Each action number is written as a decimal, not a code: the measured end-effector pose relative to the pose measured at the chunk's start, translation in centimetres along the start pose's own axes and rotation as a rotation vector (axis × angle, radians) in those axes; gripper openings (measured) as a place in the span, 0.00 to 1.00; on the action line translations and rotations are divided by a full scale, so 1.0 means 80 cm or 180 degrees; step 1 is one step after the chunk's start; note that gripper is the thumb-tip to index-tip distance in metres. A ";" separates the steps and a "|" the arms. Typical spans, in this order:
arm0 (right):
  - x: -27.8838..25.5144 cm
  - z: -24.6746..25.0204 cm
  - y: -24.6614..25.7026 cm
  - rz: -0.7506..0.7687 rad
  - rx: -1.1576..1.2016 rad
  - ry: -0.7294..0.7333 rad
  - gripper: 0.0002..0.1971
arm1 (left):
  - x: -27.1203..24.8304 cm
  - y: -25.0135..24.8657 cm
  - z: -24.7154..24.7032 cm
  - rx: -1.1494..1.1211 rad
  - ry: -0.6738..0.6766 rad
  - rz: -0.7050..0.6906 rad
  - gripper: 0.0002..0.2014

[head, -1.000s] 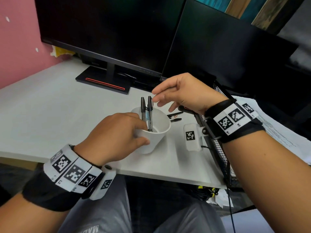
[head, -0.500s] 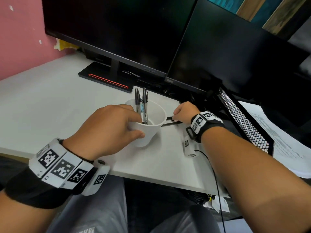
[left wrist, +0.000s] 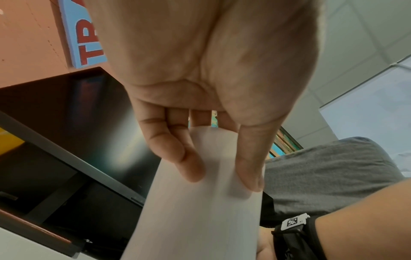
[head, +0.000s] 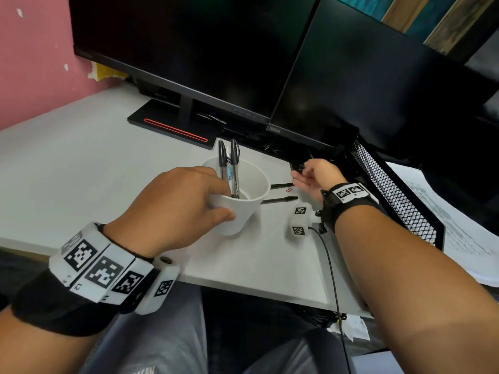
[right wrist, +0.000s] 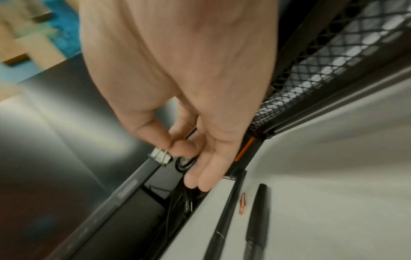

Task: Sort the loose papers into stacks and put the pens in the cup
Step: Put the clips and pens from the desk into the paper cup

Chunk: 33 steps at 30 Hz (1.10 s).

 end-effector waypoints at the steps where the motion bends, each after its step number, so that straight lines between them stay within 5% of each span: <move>1: -0.003 0.008 -0.004 0.0036 0.0653 0.0084 0.11 | 0.000 -0.001 0.000 -0.0004 0.0003 -0.0008 0.10; 5: -0.011 0.028 -0.018 -0.0123 0.1754 0.0025 0.10 | -0.003 -0.006 -0.004 0.0009 0.0026 -0.0040 0.08; 7: -0.012 0.018 -0.013 -0.0192 0.0606 0.0136 0.10 | -0.003 -0.009 -0.006 0.0014 0.0046 -0.0054 0.09; 11: -0.025 -0.010 -0.013 0.0628 -0.3408 0.0356 0.08 | -0.003 -0.009 -0.009 0.0062 0.0083 -0.0067 0.10; 19: -0.033 -0.022 -0.038 0.1051 -0.4893 0.0828 0.09 | -0.003 -0.011 -0.012 0.0091 0.0134 -0.0043 0.12; 21: -0.034 -0.008 -0.029 0.0954 -0.4375 0.0837 0.10 | -0.004 -0.011 -0.012 0.0091 0.0158 -0.0054 0.13; 24: -0.044 0.015 -0.001 0.0716 -0.2031 0.0858 0.09 | -0.003 -0.012 -0.014 0.0105 0.0183 -0.0076 0.12; 27: -0.083 0.012 0.032 0.0733 -0.0263 0.1372 0.09 | -0.003 -0.016 -0.020 0.0147 0.0233 -0.0119 0.12; 30: -0.132 -0.011 0.053 0.0918 0.0181 0.1829 0.08 | -0.005 -0.022 -0.027 0.0170 0.0316 -0.0139 0.12; 33: -0.171 -0.040 0.047 0.1070 -0.0156 0.2097 0.11 | -0.007 -0.029 -0.032 0.0160 0.0373 -0.0183 0.13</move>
Point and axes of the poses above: each hand's wrist, its own x-axis towards the middle knuckle, its own z-axis out of the back of the hand, y = z × x, the point moved 5 cm from there along x, towards the middle knuckle, and after that the axes turned 3 degrees about y, right-handed, at the moved point
